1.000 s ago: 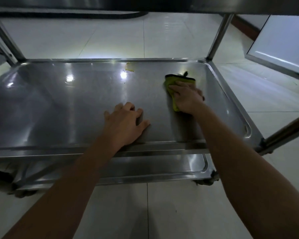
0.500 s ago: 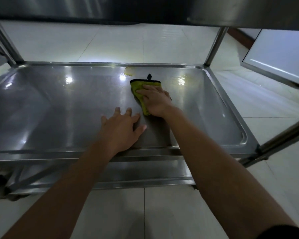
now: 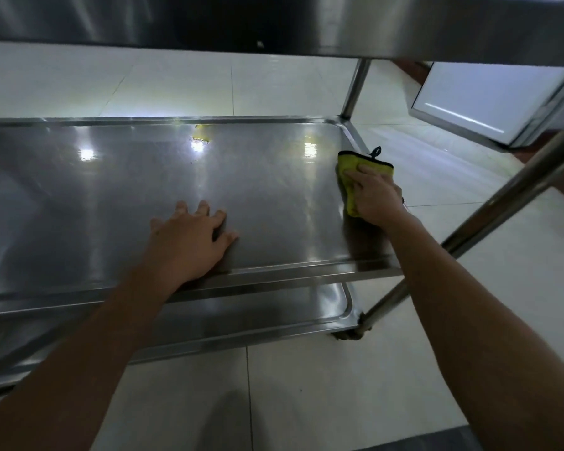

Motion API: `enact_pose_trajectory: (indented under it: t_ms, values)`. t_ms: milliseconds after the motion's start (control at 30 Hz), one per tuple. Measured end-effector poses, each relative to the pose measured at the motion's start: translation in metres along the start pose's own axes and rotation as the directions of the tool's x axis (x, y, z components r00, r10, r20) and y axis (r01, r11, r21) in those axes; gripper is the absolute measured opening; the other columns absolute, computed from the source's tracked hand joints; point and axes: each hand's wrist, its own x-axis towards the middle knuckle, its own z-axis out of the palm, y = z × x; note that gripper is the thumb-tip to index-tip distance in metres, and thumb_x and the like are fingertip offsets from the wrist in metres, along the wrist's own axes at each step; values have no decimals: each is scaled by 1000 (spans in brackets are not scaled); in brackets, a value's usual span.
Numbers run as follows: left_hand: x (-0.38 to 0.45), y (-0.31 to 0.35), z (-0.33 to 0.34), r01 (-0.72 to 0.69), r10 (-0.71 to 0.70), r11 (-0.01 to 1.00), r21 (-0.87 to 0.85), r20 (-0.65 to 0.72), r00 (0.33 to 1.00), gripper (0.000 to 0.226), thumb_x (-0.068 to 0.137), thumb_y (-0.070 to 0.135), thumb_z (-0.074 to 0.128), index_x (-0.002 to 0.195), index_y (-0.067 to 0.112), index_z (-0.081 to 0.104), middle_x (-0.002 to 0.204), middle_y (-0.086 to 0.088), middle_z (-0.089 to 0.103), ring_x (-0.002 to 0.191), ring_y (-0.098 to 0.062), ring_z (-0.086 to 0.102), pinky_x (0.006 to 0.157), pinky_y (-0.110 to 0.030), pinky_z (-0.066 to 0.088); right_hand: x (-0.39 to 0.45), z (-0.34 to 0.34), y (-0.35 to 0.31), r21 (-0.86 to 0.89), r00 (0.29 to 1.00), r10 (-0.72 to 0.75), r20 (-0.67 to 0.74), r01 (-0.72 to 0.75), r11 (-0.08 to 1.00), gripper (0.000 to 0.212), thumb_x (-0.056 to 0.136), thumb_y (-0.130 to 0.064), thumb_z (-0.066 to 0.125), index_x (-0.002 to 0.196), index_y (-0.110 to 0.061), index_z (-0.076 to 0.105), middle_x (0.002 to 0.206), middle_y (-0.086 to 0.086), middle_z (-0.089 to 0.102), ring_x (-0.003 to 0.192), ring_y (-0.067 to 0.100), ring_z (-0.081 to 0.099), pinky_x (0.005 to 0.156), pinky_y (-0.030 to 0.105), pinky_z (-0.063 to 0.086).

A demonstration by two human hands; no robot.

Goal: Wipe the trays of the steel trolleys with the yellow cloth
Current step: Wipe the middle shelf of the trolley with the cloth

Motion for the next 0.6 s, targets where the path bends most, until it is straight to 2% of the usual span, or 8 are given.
enact_pose_trajectory:
  t_ms: [200,333,433,500,567,600]
  values:
    - [1,0,4,-2,3,1000,-29,25,1000,60,95,69,21,140,34,38,153,-4,38,139,-39,33,100,-70,36,-38,-5,5,-72,998,44,42,-41,997,61,96,-12,49,152,-32,35,163,-1,23,148,33,19,118,56,21]
    - [2,0,7,-6,9,997,-75,47,999,61,96,68,19,145,34,33,161,-7,28,146,-43,22,104,-72,31,-73,-6,5,-112,988,133,78,-124,986,70,91,-5,46,153,-32,31,165,-1,16,150,34,14,117,54,18]
    - [4,-1,6,3,3,996,-87,64,998,58,97,68,23,142,34,37,162,-6,27,145,-44,23,104,-74,28,-99,-10,0,-117,982,162,100,-150,982,62,91,-10,49,149,-27,37,162,2,22,148,35,19,116,52,19]
    - [5,-1,4,-2,9,995,-97,78,997,58,97,68,25,140,33,40,160,-7,29,144,-44,25,103,-75,28,-119,-13,-4,-131,985,135,106,-121,984,49,92,-16,50,140,-24,46,152,3,36,141,36,32,111,52,30]
    - [2,1,0,-10,19,994,-108,81,997,57,97,68,27,136,30,44,156,-8,34,142,-44,27,102,-75,29,-140,-9,-9,-171,996,72,50,-63,983,33,91,-19,52,124,-21,52,134,3,48,129,37,45,105,54,38]
    - [1,2,-3,-8,16,994,-111,75,997,56,98,67,27,134,29,47,153,-9,37,141,-43,29,102,-74,30,-149,-6,-11,-157,999,46,13,-44,987,31,92,-19,53,124,-22,52,133,3,50,129,37,44,106,55,37]
